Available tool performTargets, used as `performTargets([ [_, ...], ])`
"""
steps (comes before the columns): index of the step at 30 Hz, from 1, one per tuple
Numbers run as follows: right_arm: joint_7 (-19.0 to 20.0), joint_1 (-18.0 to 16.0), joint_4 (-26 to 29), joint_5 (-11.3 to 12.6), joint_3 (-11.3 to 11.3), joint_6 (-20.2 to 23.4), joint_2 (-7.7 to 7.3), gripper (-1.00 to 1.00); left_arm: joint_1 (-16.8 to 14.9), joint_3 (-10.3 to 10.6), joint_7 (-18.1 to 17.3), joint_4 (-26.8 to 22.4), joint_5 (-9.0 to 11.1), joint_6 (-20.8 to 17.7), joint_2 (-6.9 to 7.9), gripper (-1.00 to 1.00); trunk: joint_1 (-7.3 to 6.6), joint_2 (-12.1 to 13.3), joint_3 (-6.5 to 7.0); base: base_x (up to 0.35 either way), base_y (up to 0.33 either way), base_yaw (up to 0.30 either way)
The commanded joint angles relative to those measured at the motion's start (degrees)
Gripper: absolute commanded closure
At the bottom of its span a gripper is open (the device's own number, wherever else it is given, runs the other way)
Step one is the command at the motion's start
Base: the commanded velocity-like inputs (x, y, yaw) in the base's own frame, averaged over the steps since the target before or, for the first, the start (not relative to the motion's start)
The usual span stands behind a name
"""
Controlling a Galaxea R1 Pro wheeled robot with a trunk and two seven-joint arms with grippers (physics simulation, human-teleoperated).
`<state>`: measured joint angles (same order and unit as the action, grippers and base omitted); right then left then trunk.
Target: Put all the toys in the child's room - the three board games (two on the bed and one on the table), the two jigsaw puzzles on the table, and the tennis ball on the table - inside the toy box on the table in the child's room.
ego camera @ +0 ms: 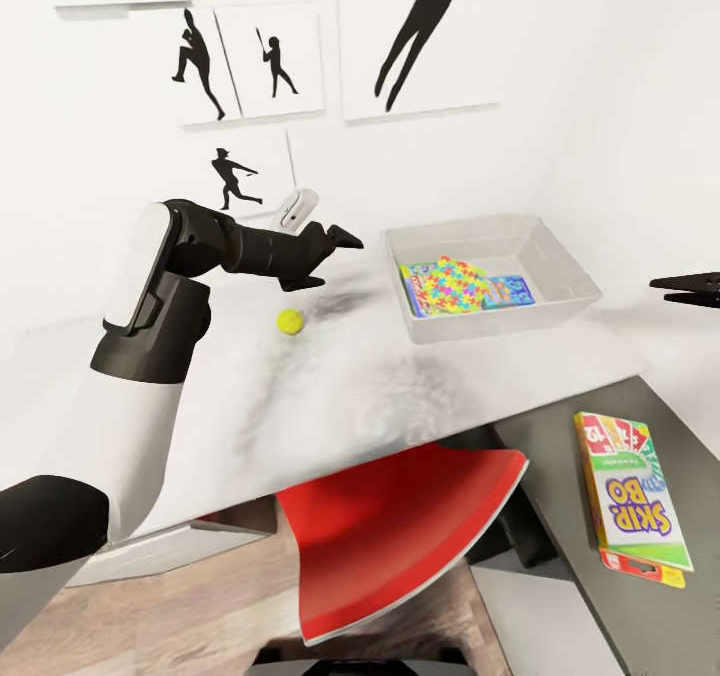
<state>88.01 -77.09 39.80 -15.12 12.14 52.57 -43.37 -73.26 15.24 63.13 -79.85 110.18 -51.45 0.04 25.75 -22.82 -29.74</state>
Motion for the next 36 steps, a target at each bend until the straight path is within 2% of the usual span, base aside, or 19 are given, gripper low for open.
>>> performTargets([
  [1, 0.50, -0.08, 0.01, -0.61, 0.17, 0.60, 0.04, -1.00, -0.05, -0.03, 0.61, -0.03, 0.48, -0.13, 0.00, -1.00, 0.04, -0.10, 0.00, 0.000, 0.007, -0.213],
  [19, 0.50, -0.08, 0.01, -0.62, 0.17, 0.67, 0.09, -1.00, -0.04, -0.04, 0.67, 0.00, 0.48, -0.12, 0.03, -1.00, 0.04, -0.10, 1.47, 0.000, 0.008, -0.213],
  [36, 0.56, -0.06, -0.03, -0.61, 0.17, 0.67, 0.11, -1.00, -0.01, -0.04, 0.68, 0.04, 0.48, -0.10, 0.05, -1.00, 0.04, -0.10, 2.85, 0.000, 0.143, -0.211],
])
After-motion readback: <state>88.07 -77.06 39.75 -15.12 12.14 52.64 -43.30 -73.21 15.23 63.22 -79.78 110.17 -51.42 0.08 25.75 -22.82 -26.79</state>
